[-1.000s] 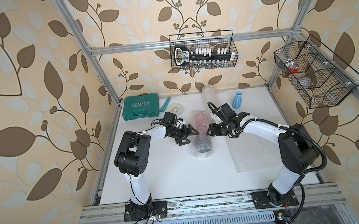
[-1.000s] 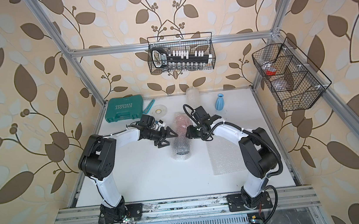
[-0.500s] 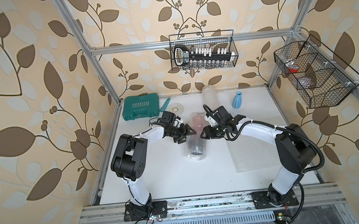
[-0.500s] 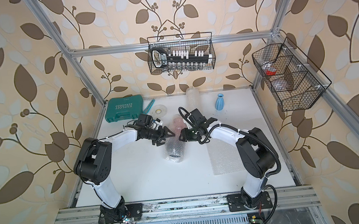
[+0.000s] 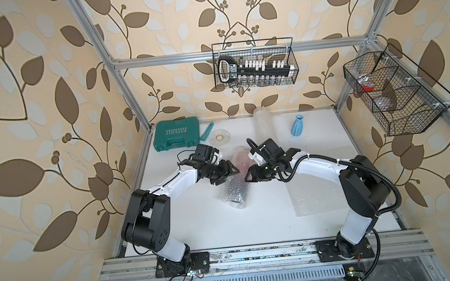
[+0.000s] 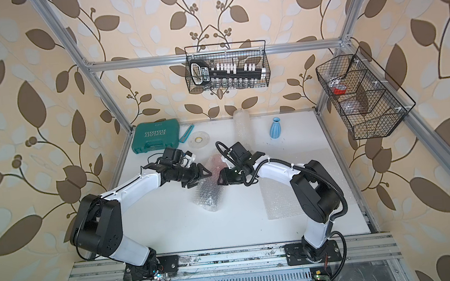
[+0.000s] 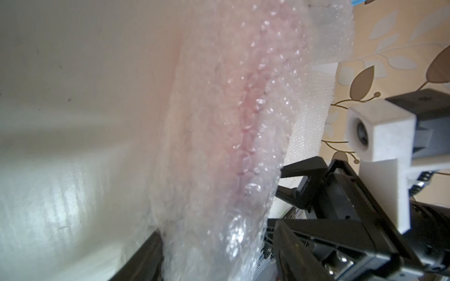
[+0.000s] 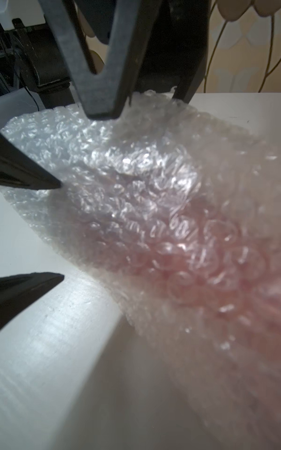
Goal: Unwrap the vase from the bubble wrap
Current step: Adjust the bubble wrap at the center of the board.
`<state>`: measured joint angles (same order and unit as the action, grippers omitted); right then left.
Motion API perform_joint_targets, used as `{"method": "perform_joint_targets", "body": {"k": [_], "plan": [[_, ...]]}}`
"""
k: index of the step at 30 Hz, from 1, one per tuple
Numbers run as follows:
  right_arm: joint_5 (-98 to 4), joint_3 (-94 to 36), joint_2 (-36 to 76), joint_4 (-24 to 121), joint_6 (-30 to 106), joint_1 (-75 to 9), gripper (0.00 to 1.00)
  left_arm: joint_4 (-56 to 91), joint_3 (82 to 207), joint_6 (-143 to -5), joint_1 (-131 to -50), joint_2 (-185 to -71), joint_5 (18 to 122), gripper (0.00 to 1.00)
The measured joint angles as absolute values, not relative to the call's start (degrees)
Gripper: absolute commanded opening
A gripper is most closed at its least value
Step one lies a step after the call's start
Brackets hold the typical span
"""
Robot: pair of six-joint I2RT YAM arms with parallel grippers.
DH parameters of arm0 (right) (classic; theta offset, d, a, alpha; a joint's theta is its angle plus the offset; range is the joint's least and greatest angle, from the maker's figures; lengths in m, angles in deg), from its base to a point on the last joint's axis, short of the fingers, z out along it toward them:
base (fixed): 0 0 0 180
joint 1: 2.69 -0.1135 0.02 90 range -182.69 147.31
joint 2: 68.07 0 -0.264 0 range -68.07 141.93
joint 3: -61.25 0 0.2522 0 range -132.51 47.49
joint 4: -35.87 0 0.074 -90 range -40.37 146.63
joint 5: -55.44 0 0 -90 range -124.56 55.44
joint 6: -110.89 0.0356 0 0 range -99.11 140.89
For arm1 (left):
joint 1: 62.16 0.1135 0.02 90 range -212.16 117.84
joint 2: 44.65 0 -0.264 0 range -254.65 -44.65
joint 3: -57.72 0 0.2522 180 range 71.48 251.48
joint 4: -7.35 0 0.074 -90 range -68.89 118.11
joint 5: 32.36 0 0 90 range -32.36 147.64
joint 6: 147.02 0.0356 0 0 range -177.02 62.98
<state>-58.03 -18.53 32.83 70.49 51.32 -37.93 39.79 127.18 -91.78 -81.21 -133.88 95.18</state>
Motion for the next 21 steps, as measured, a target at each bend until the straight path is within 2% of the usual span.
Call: {"method": "perform_joint_targets", "body": {"k": [14,21], "plan": [[-42.40,-13.83,29.70,77.38,51.56,-38.09,0.54,38.76,127.45,-91.54,-87.31,-132.06,100.14,0.67],[-42.48,-10.66,23.80,77.12,52.63,-35.94,0.53,37.97,127.97,-92.06,-90.06,-132.06,100.73,0.67]]}}
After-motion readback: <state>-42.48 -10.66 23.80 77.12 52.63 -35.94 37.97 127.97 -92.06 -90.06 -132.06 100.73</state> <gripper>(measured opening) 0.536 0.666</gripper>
